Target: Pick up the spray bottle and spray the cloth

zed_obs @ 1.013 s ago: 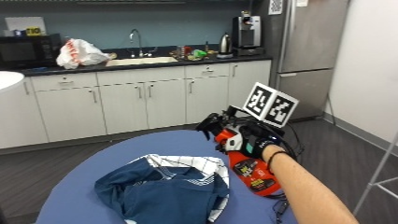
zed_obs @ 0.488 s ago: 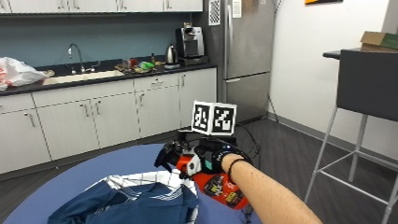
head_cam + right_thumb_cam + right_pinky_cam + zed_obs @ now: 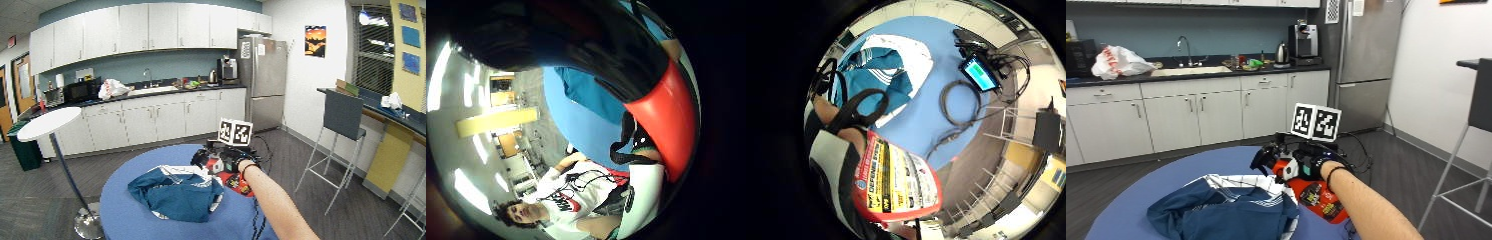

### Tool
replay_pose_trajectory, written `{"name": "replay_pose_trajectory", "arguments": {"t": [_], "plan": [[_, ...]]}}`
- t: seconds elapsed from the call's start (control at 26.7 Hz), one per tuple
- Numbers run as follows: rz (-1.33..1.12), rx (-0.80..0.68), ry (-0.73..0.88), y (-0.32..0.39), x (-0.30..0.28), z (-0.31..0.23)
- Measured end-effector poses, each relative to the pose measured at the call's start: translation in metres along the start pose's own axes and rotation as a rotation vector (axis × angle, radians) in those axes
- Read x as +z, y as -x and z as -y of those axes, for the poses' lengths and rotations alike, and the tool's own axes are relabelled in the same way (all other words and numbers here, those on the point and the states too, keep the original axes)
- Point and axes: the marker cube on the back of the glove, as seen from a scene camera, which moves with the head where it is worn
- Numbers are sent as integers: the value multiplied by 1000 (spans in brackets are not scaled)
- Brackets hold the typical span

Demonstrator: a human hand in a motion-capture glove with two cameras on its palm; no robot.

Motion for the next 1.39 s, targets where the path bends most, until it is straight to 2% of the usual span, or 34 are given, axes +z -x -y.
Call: {"name": "replay_pose_trajectory", "arguments": {"t": [0.71, 1.39], "plan": [[31, 180, -28, -81, -3, -28], [28, 86, -11, -39, 7, -16]]}}
